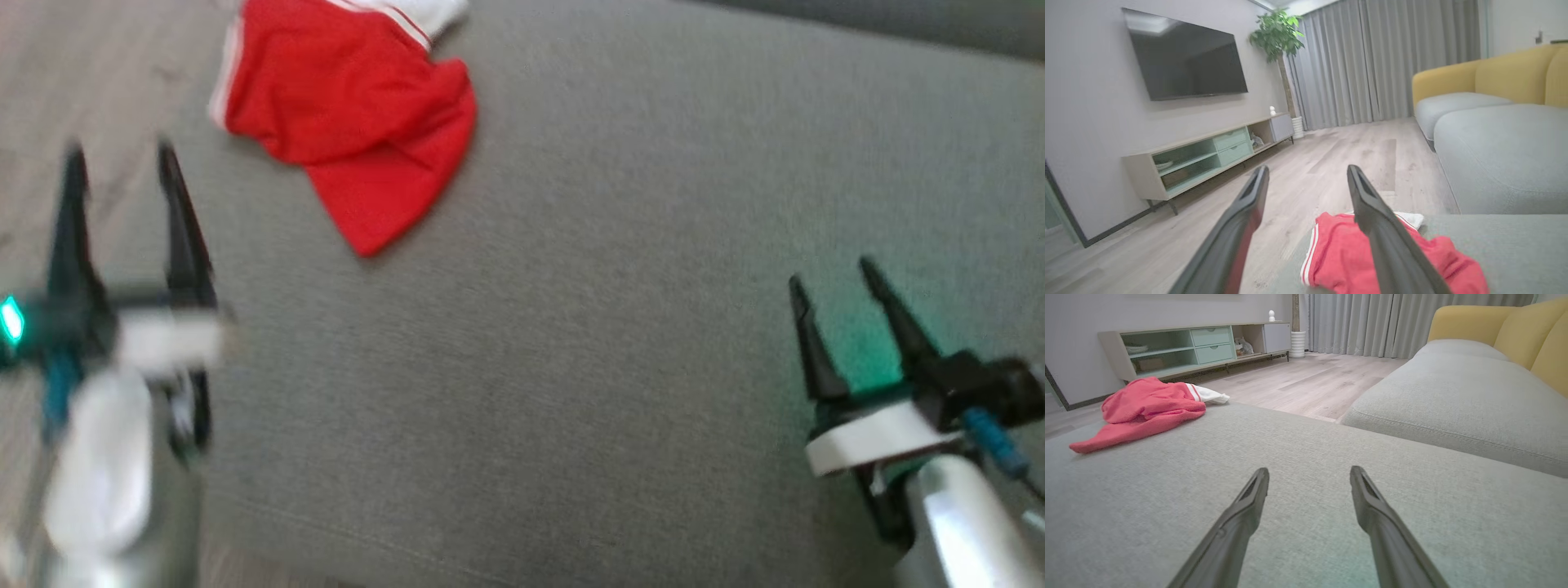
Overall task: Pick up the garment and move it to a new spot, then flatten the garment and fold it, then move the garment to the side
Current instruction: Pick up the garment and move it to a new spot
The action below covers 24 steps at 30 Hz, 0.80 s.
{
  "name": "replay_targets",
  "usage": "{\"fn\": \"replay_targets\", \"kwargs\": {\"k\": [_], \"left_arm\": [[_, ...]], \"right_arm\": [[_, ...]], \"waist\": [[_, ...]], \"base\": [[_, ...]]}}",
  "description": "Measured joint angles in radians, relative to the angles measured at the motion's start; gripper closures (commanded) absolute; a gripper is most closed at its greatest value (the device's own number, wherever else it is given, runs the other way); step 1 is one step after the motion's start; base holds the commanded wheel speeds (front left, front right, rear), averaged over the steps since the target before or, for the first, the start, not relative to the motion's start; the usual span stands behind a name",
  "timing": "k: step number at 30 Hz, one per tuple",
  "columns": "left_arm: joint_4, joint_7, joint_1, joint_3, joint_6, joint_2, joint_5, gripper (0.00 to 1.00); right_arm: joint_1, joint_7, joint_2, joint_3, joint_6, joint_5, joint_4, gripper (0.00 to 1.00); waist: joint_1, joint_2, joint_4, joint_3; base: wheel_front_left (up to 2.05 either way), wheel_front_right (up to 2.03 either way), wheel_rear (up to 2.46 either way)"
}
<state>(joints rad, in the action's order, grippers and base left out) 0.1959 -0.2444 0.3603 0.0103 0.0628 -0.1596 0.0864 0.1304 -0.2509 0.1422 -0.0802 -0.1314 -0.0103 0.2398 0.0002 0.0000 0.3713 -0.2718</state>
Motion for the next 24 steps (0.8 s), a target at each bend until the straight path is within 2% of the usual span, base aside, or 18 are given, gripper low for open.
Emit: {"fn": "replay_targets", "kwargs": {"k": [5,10,14,15,17,21,22,23,24], "left_arm": [[0.232,0.16,0.379,-0.016,-0.067,-0.065,0.002,0.0],[0.486,0.283,0.669,-0.006,-0.09,-0.079,0.033,0.0],[0.729,0.416,0.745,0.047,-0.09,-0.082,0.101,0.0],[0.729,0.416,0.745,0.047,-0.09,-0.082,0.101,0.0],[0.824,0.458,0.744,0.066,-0.09,-0.088,0.122,0.0],[0.904,0.448,0.756,0.095,-0.099,-0.105,0.157,0.0],[0.916,0.444,0.77,0.097,-0.1,-0.114,0.161,0.09],[0.928,0.444,0.786,0.096,-0.102,-0.122,0.16,0.98],[0.939,0.44,0.8,0.096,-0.108,-0.13,0.16,1.0]], "right_arm": [[0.064,0.0,0.087,-0.022,0.0,0.026,-0.044,0.0],[0.104,-0.004,0.186,-0.026,0.0,0.031,-0.094,0.0],[0.144,-0.01,0.224,-0.013,0.0,0.03,-0.151,0.0],[0.144,-0.01,0.224,-0.013,0.0,0.03,-0.151,0.0],[0.164,-0.01,0.228,-0.018,0.0,0.029,-0.17,0.0],[0.189,-0.015,0.228,-0.027,0.0,0.029,-0.201,0.0],[0.192,-0.02,0.227,-0.026,0.0,0.029,-0.208,0.0],[0.194,-0.022,0.225,-0.025,0.0,0.03,-0.216,0.0],[0.197,-0.022,0.223,-0.024,0.0,0.03,-0.221,0.0]], "waist": [[0.0002,0.0,-0.039,-0.107],[0.0002,0.0,-0.078,-0.215],[0.0001,-0.0001,-0.117,-0.288],[0.0001,-0.0001,-0.117,-0.288],[0.0001,0.0,-0.142,-0.315],[-0.0003,0.0,-0.184,-0.361],[-0.0003,0.0,-0.191,-0.371],[-0.0003,0.0,-0.198,-0.38],[-0.0003,0.0,-0.204,-0.386]], "base": [[0.0,0.0,0.0],[0.0,0.0,0.0],[0.0,0.0,0.0],[0.0,0.0,0.0],[0.0,0.0,0.0],[0.0,0.0,0.0],[0.0,0.0,0.0],[0.0,0.0,0.0],[0.0,0.0,0.0]]}}
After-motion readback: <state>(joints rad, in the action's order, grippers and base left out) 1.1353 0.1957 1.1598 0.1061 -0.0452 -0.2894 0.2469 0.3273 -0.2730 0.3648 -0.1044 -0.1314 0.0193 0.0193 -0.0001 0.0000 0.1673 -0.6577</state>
